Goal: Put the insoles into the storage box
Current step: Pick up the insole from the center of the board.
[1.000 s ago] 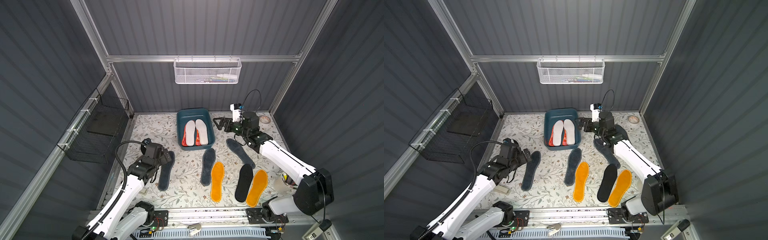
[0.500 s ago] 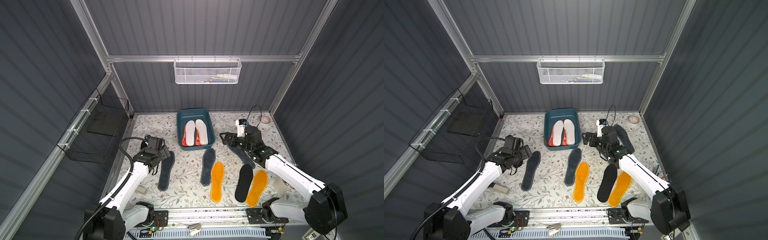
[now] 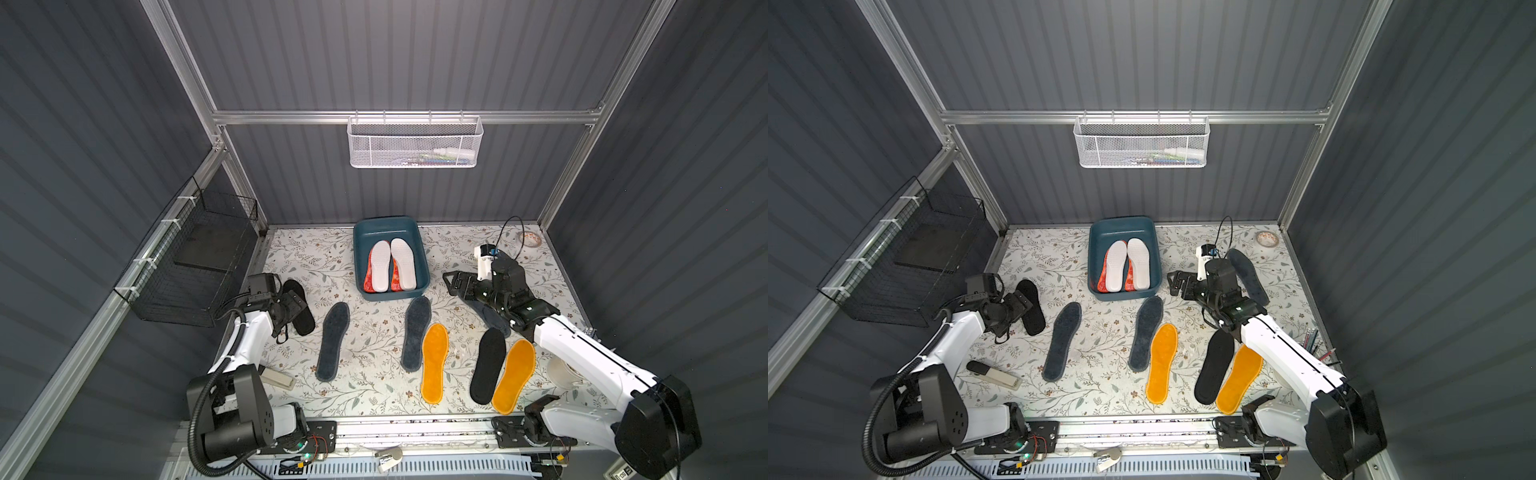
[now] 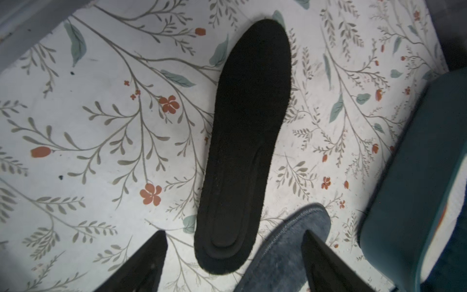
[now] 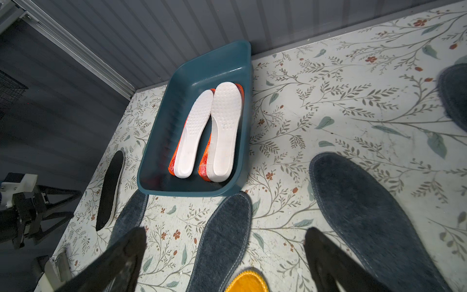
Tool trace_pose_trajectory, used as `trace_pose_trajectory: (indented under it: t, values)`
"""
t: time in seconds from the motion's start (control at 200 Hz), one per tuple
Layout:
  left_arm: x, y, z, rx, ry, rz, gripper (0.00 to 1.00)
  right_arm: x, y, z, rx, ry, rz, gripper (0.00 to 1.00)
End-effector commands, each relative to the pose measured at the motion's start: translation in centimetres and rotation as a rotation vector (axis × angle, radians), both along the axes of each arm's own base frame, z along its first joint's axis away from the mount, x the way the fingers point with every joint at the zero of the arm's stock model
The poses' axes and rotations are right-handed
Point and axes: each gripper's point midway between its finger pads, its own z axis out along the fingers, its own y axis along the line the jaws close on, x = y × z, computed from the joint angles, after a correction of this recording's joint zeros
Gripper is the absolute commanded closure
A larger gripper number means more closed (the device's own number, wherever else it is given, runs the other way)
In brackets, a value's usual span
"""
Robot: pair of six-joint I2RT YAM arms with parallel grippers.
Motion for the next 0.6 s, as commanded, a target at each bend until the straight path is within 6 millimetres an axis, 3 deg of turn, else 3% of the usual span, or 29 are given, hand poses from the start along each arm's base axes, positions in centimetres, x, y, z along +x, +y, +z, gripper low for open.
trace_pose_trajectory:
  t: [0.0, 0.31, 0.595]
  values:
    - [1.0, 0.2, -1.2, -0.05, -0.013, -0.009, 0.23, -0.5, -0.3, -0.3, -0.008, 0.004, -0.008, 0.01]
    - [1.7, 1.4, -5.2, -0.057, 0.067, 0.018, 0.4, -0.5, -0.5, -0.6, -0.016, 0.01, -0.014, 0.01]
    - [1.3, 1.3, -6.7, -0.065, 0.109, 0.016, 0.51, -0.2, -0.4, -0.9, -0.026, 0.015, -0.016, 0.01]
